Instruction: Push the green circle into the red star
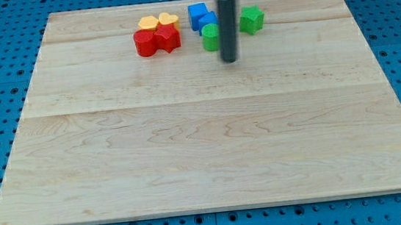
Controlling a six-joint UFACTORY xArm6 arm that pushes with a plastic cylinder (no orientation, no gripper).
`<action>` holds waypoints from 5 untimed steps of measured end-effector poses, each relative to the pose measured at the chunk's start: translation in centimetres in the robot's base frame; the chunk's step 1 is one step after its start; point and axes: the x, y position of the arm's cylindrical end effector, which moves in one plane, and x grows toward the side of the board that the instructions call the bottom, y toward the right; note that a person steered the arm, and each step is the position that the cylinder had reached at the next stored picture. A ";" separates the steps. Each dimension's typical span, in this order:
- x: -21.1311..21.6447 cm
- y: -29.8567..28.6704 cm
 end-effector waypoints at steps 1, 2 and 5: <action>-4.9 1.8; -5.6 -0.4; -3.3 -8.3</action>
